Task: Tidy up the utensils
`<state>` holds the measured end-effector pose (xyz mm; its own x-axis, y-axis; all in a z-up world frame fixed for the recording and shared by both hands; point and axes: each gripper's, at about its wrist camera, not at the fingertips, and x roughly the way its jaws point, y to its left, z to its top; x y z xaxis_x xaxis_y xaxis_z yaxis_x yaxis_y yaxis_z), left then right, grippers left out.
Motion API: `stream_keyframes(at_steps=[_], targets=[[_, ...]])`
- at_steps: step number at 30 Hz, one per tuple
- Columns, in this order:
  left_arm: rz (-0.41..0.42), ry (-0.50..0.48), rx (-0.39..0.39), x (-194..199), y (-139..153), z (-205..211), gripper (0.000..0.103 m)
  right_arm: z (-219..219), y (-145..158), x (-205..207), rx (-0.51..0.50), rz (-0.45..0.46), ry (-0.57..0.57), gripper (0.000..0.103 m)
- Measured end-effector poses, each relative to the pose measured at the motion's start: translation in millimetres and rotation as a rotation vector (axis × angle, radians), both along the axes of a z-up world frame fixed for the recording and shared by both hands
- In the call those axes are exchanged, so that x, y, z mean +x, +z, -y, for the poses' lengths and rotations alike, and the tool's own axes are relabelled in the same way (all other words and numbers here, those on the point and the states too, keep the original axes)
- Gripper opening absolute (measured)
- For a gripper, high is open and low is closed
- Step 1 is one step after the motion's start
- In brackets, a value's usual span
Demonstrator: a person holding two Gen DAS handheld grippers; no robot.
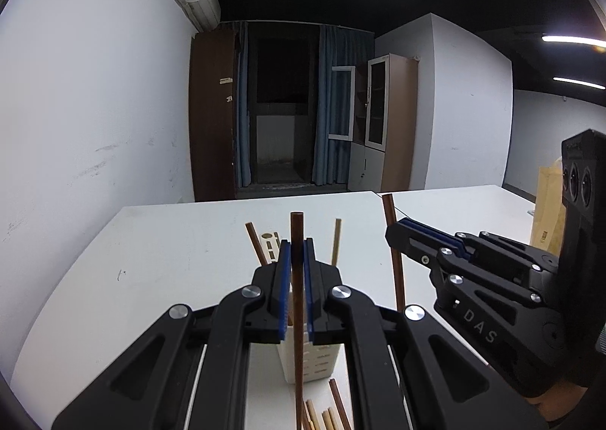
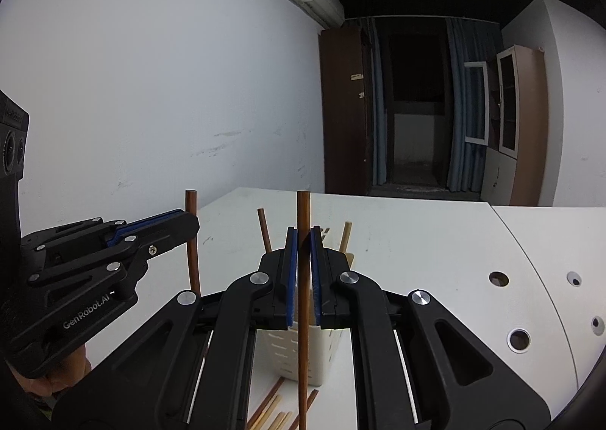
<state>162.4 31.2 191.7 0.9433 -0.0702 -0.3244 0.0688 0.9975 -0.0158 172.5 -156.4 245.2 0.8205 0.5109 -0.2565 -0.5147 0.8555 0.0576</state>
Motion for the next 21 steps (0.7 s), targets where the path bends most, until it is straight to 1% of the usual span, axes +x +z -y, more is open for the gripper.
stream_keyframes(at_steps=[2, 5, 9, 11, 14, 19, 21], targets=[[0.001, -0.004, -0.004, 3, 1, -1, 0.006, -2, 1, 3, 0.000, 0.012, 0.010, 0.006], [0.033, 0.013, 0.001, 4, 5, -1, 0.006, -5, 2, 10, 0.008, 0.033, 0.012, 0.006], [0.072, 0.019, -0.031, 4, 13, -7, 0.006, -3, 6, 18, 0.054, 0.047, 0.019, 0.006], [0.085, 0.033, -0.030, 5, 17, -8, 0.006, -1, 9, 18, 0.078, 0.067, 0.023, 0.006], [0.125, 0.049, -0.037, 3, 23, -10, 0.006, 2, 15, 15, 0.124, 0.115, 0.035, 0.006], [0.239, 0.083, -0.069, -8, 35, -15, 0.006, 10, 19, 14, 0.191, 0.184, 0.049, 0.006], [0.270, 0.107, -0.051, -11, 38, -13, 0.006, 17, 21, 14, 0.238, 0.214, 0.025, 0.006]])
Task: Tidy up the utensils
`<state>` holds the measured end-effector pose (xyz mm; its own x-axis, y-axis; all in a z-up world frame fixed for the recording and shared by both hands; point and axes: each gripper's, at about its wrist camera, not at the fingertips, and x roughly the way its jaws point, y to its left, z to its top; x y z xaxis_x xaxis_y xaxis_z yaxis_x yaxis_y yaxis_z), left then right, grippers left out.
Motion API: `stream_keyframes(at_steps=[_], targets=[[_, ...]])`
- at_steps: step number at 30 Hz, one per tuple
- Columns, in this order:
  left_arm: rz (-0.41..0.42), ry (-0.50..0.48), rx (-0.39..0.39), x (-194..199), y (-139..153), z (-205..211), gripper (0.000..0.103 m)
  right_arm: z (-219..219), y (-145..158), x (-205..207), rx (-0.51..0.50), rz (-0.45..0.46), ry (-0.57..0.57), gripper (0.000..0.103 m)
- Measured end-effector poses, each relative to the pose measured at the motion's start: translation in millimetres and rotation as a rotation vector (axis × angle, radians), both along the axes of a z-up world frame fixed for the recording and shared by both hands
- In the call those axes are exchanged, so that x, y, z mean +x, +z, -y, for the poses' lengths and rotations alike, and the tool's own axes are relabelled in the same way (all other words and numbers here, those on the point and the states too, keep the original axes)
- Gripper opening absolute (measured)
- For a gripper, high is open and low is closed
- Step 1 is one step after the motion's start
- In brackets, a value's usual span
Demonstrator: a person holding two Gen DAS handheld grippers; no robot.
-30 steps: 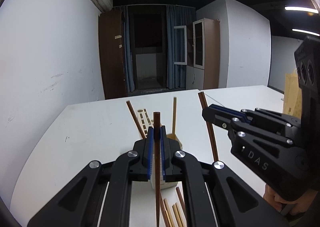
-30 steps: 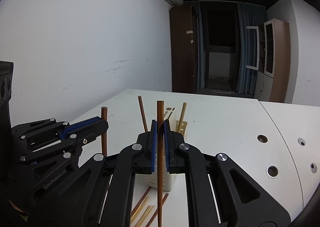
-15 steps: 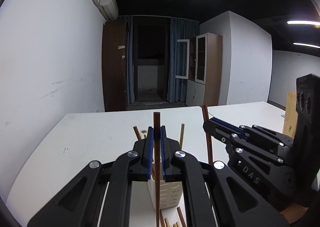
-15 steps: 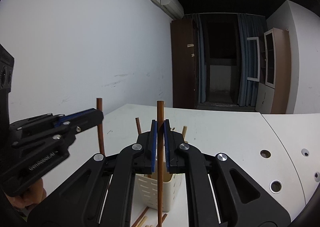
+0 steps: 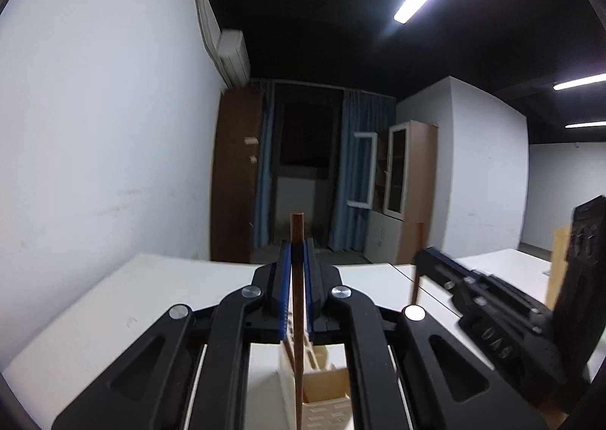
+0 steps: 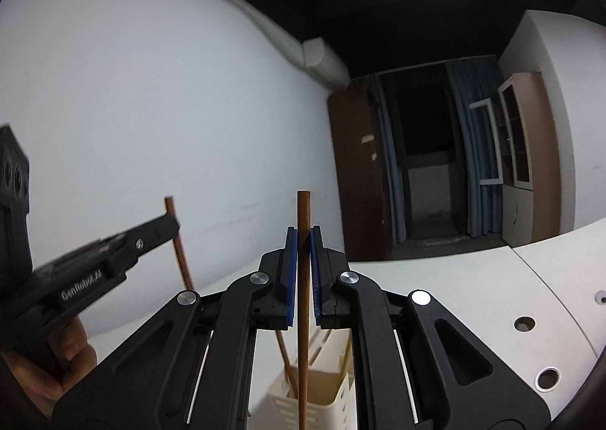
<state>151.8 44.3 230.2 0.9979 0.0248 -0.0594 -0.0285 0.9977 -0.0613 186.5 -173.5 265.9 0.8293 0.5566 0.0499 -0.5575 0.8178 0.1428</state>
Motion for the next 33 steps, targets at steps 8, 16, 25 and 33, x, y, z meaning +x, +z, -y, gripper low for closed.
stream_keyframes(at_steps=[8, 16, 25, 33], targets=[[0.116, 0.013, -0.012, -11, 9, 1, 0.006, 7, 6, 2, 0.067, 0.079, -0.015, 0.006], [0.148, -0.028, -0.034, 1, 9, 3, 0.006, 5, 7, 13, 0.110, 0.139, 0.015, 0.006], [0.074, -0.041, -0.017, 30, 3, 6, 0.006, 0, -6, 37, 0.082, 0.111, -0.041, 0.007], [0.039, -0.026, -0.016, 51, -4, 5, 0.006, 5, -6, 46, 0.099, 0.099, -0.007, 0.006]])
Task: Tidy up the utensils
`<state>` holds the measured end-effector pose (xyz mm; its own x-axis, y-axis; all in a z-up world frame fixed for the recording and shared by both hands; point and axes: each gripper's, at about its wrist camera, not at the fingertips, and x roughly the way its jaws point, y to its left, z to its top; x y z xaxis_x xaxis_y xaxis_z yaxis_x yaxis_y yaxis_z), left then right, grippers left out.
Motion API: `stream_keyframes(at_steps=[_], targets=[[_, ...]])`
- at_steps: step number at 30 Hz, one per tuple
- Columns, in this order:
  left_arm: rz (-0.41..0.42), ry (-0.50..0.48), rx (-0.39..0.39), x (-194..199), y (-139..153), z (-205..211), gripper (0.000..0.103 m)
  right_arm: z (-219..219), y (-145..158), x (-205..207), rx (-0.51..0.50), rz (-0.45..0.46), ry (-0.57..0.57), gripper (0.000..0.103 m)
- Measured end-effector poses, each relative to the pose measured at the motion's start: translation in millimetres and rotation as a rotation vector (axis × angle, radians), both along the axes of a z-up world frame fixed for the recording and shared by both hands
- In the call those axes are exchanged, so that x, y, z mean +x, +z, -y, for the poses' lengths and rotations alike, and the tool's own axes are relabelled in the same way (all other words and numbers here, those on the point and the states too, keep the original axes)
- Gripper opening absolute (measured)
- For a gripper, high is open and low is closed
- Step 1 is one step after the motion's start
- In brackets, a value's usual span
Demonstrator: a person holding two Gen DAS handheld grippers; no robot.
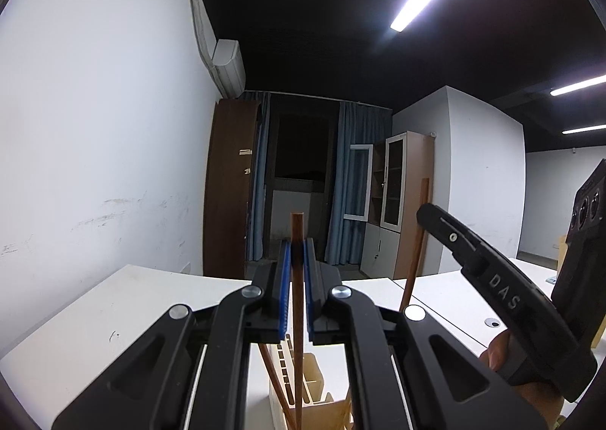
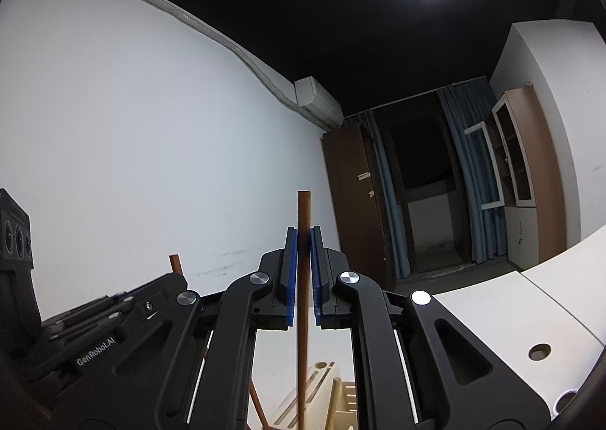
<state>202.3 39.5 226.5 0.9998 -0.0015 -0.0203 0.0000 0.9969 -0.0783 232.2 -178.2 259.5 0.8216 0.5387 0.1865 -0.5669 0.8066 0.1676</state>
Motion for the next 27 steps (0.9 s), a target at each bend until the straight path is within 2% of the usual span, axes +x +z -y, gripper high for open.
stream_keyframes(at_steps=[5, 10, 19, 27], targets=[[-0.035, 0.006, 0.011, 12, -4, 2, 0.006, -1, -6, 20, -0.012, -0.050, 0.011, 0.006], [-0.079, -0.013, 0.009, 18, -12, -1, 0.006, -11, -17, 28, -0.071, -0.088, 0.011, 0.006], [-0.133, -0.063, -0.001, 34, -29, -12, 0.006, -13, -35, 22, -0.158, -0.132, 0.005, 0.006], [-0.130, -0.079, 0.021, 30, -46, -12, 0.006, -17, -47, 9, -0.216, -0.143, 0.006, 0.006]])
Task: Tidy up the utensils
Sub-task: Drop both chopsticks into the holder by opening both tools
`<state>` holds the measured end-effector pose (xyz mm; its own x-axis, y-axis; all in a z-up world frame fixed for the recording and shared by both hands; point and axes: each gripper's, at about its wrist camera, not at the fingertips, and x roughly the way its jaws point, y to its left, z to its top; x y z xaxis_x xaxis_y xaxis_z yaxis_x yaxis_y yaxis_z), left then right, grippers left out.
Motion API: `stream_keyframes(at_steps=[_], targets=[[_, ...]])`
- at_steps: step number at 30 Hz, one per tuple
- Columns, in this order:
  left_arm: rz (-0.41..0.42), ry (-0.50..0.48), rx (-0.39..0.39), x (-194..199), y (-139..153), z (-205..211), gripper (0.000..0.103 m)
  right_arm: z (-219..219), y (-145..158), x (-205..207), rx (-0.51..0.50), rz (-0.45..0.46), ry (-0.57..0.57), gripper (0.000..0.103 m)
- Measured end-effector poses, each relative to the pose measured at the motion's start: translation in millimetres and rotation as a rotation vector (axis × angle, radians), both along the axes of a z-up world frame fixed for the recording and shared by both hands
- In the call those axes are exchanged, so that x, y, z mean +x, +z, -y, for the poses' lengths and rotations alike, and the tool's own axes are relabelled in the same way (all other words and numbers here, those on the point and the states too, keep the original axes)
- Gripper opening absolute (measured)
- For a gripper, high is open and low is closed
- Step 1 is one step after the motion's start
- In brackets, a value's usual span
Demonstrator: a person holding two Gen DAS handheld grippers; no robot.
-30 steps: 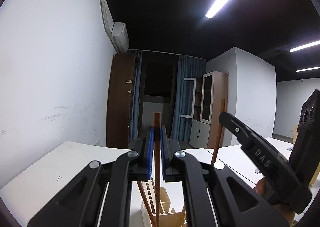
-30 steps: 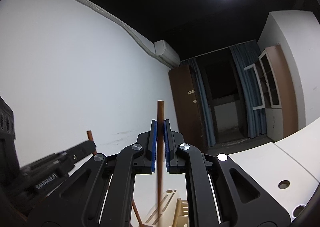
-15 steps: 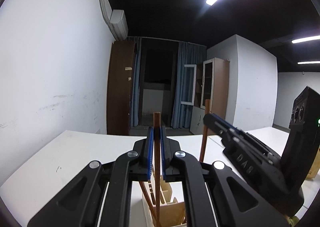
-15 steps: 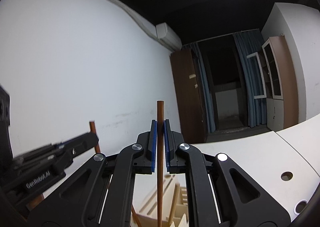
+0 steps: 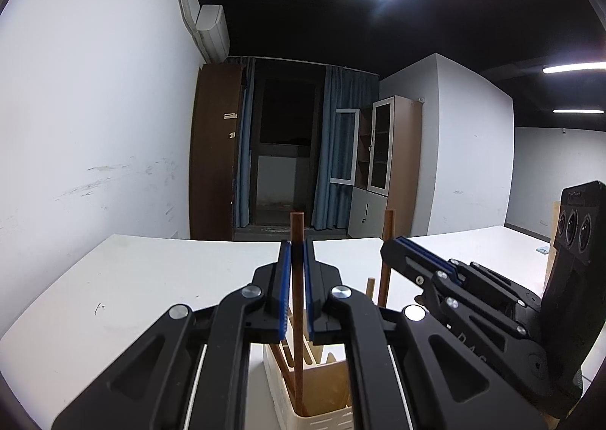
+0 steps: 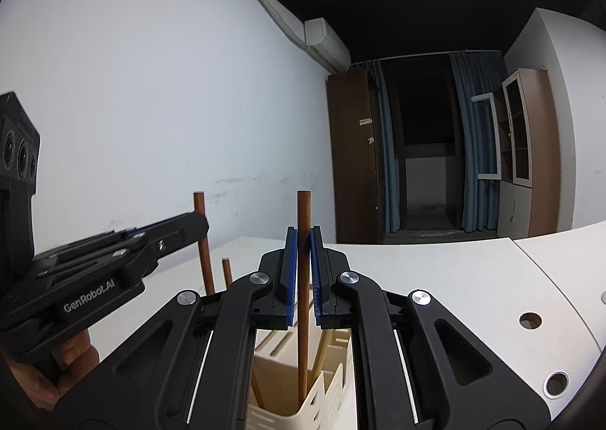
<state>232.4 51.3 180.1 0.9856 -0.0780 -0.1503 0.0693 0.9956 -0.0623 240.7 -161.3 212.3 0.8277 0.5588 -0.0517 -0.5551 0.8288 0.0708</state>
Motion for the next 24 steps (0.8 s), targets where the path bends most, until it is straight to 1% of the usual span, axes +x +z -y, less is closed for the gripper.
stream_keyframes(at_steps=[6, 11, 12, 15, 16, 17, 18, 24], targets=[[-0.023, 0.002, -0.005, -2, -8, -3, 0.006, -3, -2, -2, -0.037, -0.021, -0.003, 0.006], [-0.059, -0.018, -0.021, 1, -14, -7, 0.006, 1, 0, -1, -0.046, -0.039, -0.006, 0.007], [-0.064, -0.018, -0.025, 1, -15, -8, 0.007, 2, 0, -1, -0.044, -0.048, -0.006, 0.007], [-0.068, -0.008, -0.033, -1, -14, -12, 0.019, 5, 0, -4, -0.045, -0.063, -0.010, 0.008], [-0.068, -0.008, -0.038, -2, -13, -14, 0.021, 6, 0, -9, -0.044, -0.064, -0.012, 0.010], [-0.068, -0.009, -0.040, -4, -12, -15, 0.023, 8, 1, -9, -0.042, -0.066, -0.012, 0.015], [-0.065, -0.006, -0.041, -6, -11, -16, 0.025, 10, 1, -9, -0.038, -0.067, -0.015, 0.016], [-0.069, 0.001, -0.027, -17, -10, -14, 0.025, 14, 3, -14, -0.046, -0.073, -0.029, 0.017]])
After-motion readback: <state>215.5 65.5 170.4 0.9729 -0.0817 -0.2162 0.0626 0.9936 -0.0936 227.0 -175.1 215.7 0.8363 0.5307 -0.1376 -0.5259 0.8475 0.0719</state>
